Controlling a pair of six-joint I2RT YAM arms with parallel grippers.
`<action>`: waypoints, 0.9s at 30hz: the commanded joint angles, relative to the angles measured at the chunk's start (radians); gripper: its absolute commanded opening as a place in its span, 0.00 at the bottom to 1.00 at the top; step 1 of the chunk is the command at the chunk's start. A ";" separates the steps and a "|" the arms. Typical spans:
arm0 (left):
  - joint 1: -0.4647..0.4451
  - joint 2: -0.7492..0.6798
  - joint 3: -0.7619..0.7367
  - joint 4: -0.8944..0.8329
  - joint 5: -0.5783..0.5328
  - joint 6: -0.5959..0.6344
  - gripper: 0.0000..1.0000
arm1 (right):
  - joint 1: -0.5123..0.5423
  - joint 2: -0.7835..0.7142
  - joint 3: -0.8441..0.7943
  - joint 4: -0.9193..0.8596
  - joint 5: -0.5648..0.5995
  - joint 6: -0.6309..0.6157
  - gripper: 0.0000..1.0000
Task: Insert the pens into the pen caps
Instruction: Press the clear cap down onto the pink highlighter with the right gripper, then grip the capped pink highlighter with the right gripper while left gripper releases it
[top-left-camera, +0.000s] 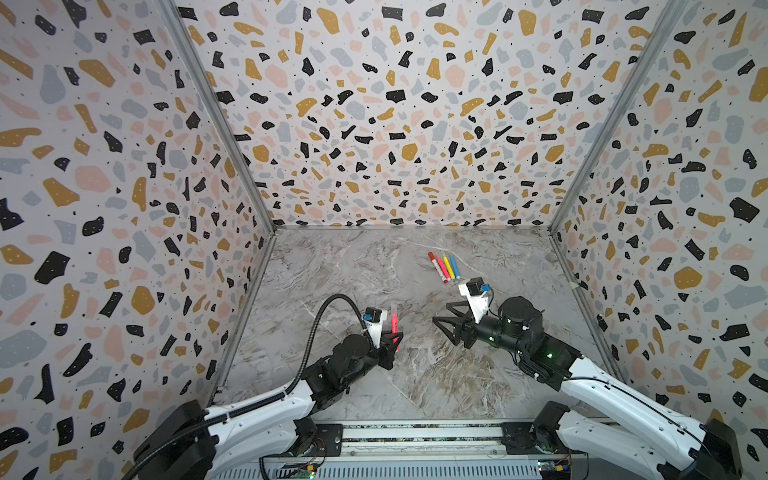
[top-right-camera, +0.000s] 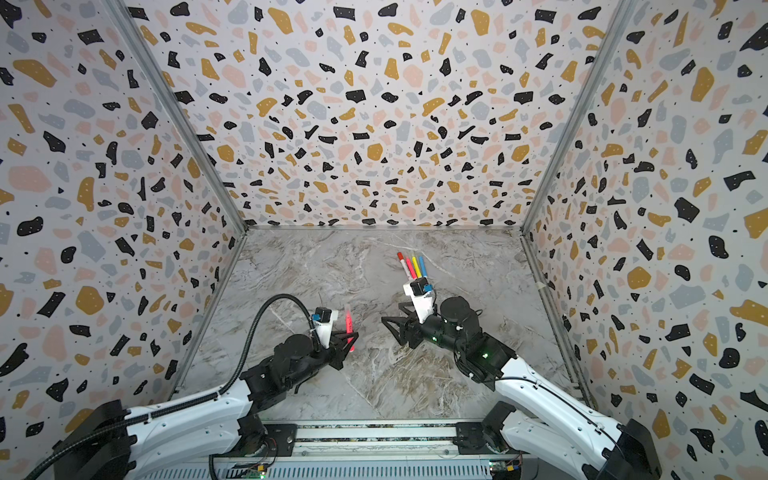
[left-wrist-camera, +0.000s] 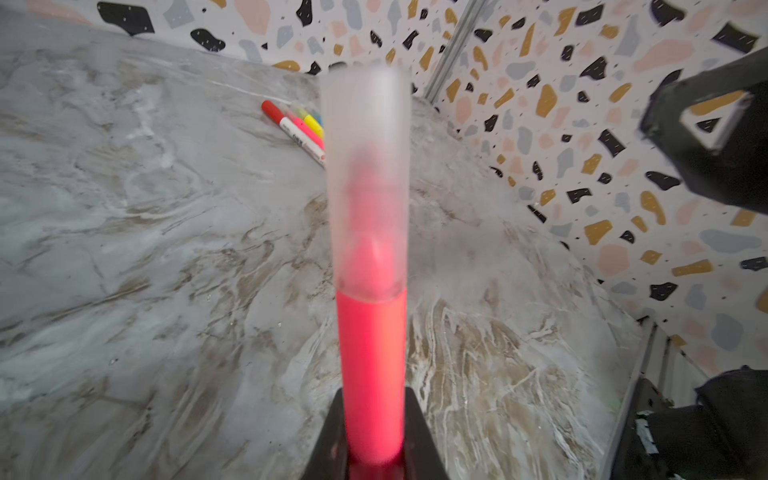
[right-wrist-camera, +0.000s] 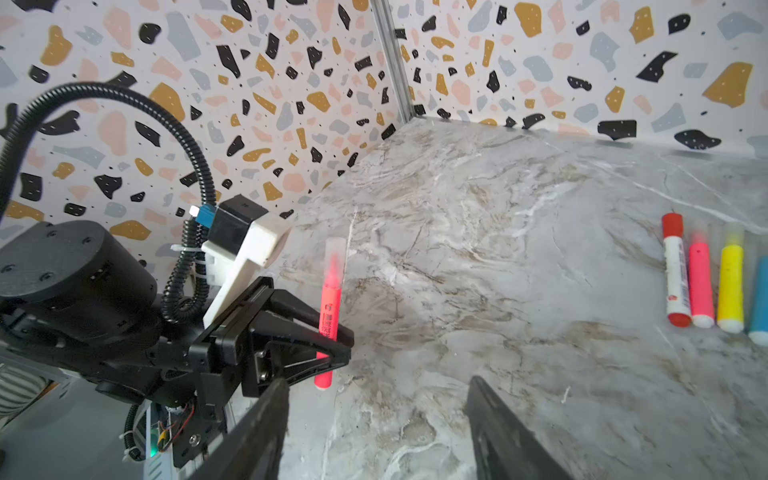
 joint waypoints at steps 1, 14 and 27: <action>0.016 0.090 0.107 0.008 -0.003 0.023 0.00 | -0.008 -0.003 -0.004 -0.068 0.025 -0.011 0.68; -0.007 0.144 0.183 0.197 0.109 0.000 0.00 | -0.078 0.140 0.033 0.020 -0.163 -0.003 0.63; -0.093 0.106 0.150 0.214 0.083 0.003 0.00 | -0.077 0.249 0.122 0.161 -0.308 0.045 0.55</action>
